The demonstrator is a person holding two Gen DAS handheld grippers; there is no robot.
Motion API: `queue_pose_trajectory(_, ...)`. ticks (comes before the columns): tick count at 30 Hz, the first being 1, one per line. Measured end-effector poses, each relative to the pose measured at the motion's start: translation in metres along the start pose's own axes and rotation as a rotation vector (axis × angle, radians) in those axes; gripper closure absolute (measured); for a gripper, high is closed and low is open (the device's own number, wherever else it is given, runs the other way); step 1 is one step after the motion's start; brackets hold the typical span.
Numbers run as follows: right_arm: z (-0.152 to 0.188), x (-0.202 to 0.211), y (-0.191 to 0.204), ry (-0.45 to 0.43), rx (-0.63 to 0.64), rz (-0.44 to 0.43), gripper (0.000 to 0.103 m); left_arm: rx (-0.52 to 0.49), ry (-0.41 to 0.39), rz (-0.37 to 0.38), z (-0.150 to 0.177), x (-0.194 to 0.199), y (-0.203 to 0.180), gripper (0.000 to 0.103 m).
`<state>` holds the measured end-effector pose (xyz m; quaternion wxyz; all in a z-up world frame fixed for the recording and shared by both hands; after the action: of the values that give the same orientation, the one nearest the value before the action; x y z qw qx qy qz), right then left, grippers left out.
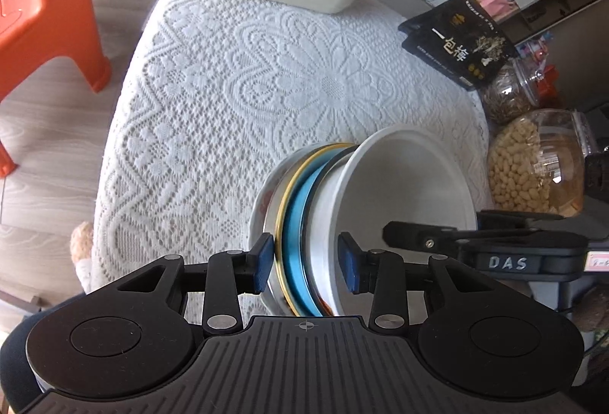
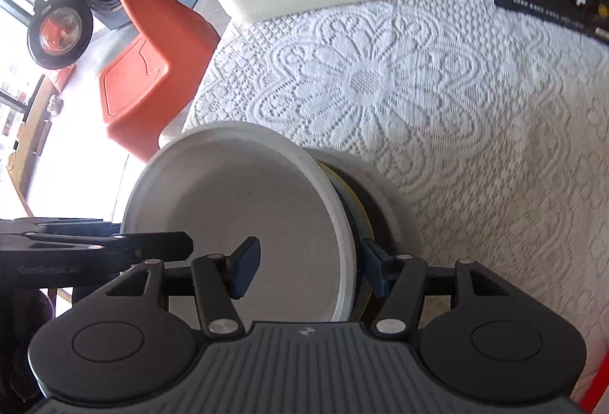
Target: Organize plates and bowls
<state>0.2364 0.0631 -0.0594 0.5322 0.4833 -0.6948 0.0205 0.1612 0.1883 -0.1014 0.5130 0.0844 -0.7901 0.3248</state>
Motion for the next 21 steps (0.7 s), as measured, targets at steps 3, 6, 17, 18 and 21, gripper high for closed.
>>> queue_pose_trajectory(3,0.007,0.0,-0.001,-0.015,0.011,-0.003,0.044,0.004,-0.005,0.003,-0.001,0.002,0.0,0.063)
queue_pose_trajectory(6,0.012,0.001,-0.001,-0.053,0.027,-0.01,0.044,-0.006,-0.026,-0.004,-0.002,0.007,-0.001,0.064)
queue_pose_trajectory(17,0.022,0.009,-0.004,-0.132,-0.026,0.001,0.044,-0.032,-0.041,0.041,0.004,0.023,-0.017,0.073)
queue_pose_trajectory(18,0.022,0.01,-0.004,-0.133,-0.035,0.011,0.044,-0.036,-0.04,0.054,0.005,0.025,-0.019,0.074)
queue_pose_trajectory(21,0.022,0.011,-0.004,-0.125,-0.046,0.029,0.044,-0.065,-0.047,0.045,0.008,0.025,-0.024,0.074)
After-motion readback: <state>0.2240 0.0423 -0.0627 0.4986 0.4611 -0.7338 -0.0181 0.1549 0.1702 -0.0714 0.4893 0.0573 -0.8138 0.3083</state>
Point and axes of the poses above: each gripper's, at about its wrist camera, not at the fingertips, and x roughly against the way its jaws point, y to its left, z to its underside, the point moved 8 cm from there along -x, roughly the way its jaws point, and after that the axes turned 4 degrees about -z, right-handed, at the moved point
